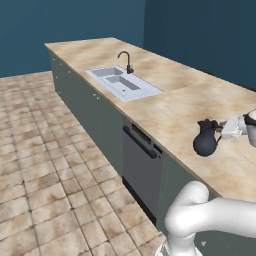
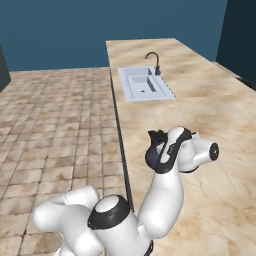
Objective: Move the tangerine and dumpling from the second highest shelf to the top shelf to make space. Then, place the pitcher from the counter on the cleared second highest shelf.
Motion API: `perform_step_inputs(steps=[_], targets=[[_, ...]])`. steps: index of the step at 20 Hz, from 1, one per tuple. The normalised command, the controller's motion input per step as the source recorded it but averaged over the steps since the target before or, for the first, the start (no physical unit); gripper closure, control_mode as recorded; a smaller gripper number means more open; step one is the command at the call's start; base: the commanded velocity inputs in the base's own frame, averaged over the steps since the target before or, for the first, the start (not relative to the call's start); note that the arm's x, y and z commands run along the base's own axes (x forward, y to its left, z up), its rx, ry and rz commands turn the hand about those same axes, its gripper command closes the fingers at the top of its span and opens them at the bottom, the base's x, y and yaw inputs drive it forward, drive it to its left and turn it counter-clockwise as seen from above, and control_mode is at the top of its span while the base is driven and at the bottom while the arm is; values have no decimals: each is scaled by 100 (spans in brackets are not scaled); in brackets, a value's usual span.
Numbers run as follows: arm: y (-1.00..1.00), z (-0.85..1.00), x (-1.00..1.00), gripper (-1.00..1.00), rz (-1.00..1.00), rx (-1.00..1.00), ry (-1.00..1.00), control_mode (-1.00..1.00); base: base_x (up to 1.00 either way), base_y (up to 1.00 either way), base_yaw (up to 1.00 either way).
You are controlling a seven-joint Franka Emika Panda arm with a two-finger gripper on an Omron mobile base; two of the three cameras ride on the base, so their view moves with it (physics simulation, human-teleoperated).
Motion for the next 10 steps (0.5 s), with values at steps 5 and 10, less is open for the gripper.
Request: perform_step_inputs(steps=[5,10], targets=[[6,-11,0,100,3,0,1,-100,0,0,0],[0,0,0,100,0,0,0,-100,0,0,0]])
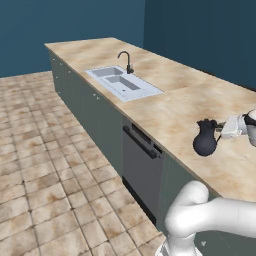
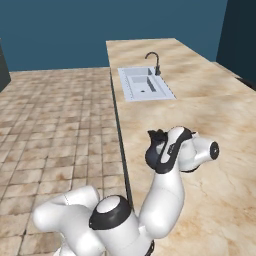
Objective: Move the tangerine and dumpling from the second highest shelf to the top shelf to make space. Then, place the pitcher from the counter on the cleared second highest shelf.
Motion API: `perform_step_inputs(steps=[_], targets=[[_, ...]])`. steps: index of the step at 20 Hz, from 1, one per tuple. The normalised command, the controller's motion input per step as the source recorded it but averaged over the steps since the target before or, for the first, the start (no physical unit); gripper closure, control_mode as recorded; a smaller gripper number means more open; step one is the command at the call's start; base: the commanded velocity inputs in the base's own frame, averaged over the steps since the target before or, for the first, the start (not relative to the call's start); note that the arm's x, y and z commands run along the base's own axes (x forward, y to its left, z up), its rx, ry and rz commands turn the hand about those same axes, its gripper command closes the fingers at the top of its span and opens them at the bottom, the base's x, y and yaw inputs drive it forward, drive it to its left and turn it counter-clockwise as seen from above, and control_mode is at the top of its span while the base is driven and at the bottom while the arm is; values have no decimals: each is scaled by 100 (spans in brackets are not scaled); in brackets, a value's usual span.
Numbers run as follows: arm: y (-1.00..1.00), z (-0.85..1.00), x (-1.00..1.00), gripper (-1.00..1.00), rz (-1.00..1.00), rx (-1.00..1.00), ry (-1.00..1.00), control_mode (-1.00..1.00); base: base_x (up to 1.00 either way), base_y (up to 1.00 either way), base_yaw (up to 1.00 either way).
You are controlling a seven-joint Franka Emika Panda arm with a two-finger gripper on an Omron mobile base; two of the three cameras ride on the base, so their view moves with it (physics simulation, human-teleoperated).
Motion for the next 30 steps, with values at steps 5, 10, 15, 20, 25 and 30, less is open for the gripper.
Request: perform_step_inputs(steps=[5,10,15,20,25,30], targets=[[1,0,-8,100,0,0,-2,-100,0,0,0],[28,17,-45,100,0,-7,-10,-100,0,0,0],[47,35,-47,100,0,-12,-13,-100,0,0,0],[70,37,-47,100,0,-17,-12,-100,0,0,0],[79,13,-48,100,-10,-12,-2,-100,0,0,0],[69,18,-39,100,-19,2,0,-100,0,0,0]])
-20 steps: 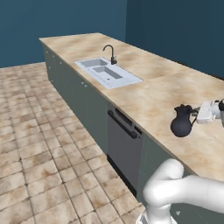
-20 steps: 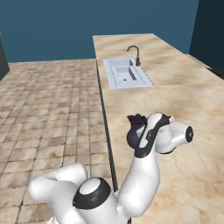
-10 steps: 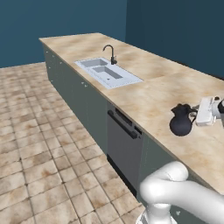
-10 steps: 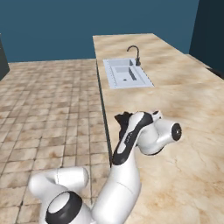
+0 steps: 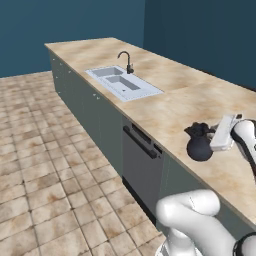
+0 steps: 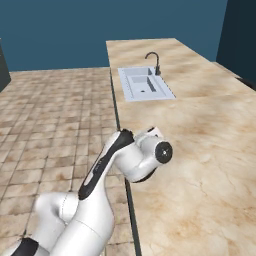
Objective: Move the tangerine and dumpling from the second highest shelf to the top shelf to make space. Then, place the pitcher from the counter on the cleared second highest shelf.
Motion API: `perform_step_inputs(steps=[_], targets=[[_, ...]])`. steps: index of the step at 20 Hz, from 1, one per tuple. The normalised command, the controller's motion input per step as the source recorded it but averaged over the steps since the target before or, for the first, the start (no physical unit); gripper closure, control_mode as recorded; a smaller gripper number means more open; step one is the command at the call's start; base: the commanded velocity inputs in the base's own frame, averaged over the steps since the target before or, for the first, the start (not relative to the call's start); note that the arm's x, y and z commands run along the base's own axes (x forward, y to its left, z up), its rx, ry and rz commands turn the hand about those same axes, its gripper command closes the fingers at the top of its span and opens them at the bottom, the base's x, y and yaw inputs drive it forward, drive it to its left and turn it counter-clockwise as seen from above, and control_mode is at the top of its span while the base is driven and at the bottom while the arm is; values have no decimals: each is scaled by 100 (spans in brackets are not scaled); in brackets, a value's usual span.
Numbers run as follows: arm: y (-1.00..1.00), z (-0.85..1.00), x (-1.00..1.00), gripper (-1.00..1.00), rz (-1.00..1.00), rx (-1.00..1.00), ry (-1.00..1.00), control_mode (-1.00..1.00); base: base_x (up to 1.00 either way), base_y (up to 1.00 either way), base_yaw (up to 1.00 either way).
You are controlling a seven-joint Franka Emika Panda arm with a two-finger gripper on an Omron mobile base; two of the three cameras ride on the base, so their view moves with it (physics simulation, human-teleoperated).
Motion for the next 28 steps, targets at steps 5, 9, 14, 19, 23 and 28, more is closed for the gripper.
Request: perform_step_inputs(steps=[5,9,14,19,23,28], targets=[[53,23,-32,100,-25,17,0,-100,0,0,0],[35,21,-41,100,-32,26,1,-100,0,0,0],[31,43,-32,100,-34,30,0,-100,0,0,0],[36,59,-7,100,-33,22,2,-100,0,0,0],[54,45,-3,100,-25,0,6,-100,0,0,0],[37,21,-5,100,-15,-5,6,-100,0,0,0]])
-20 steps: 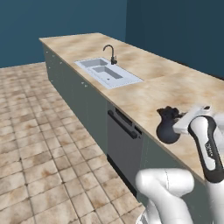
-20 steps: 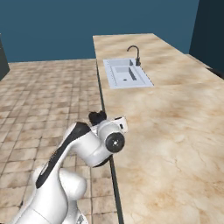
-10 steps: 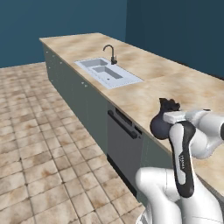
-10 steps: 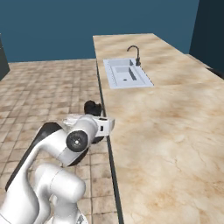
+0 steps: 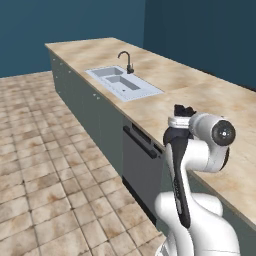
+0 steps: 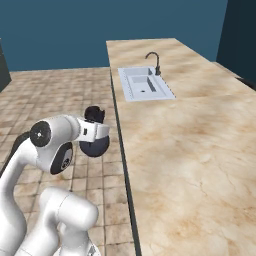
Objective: Move the tangerine and dumpling from the second highest shelf to the top shelf to make space. Then, place the pitcher from the counter on the cleared second highest shelf.
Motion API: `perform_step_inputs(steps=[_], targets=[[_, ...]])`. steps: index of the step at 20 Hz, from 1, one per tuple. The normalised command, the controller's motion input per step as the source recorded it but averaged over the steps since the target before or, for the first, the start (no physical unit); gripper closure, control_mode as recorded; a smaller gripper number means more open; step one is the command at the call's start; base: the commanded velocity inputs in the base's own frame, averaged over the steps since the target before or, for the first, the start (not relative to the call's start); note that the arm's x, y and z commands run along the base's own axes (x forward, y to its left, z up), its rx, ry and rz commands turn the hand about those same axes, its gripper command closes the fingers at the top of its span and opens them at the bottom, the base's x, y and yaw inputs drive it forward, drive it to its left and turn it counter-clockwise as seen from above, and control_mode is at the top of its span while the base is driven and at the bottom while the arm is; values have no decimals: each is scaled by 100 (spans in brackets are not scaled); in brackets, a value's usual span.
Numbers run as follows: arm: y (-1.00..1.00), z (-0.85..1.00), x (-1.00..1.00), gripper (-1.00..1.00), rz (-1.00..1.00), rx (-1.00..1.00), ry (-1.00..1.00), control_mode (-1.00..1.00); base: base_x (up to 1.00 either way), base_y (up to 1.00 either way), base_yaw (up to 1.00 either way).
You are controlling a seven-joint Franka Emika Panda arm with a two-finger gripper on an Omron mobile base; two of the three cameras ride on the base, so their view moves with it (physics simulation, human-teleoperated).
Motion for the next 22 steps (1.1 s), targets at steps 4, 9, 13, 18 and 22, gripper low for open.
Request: perform_step_inputs(steps=[4,9,13,18,22], targets=[[1,2,0,100,-2,0,1,-100,0,0,0],[0,0,0,100,0,0,0,-100,0,0,0],[0,0,-7,100,0,0,0,-100,0,0,0],[0,0,-9,100,0,0,0,100,-57,3,0],[0,0,0,100,0,0,0,100,-93,0,0]])
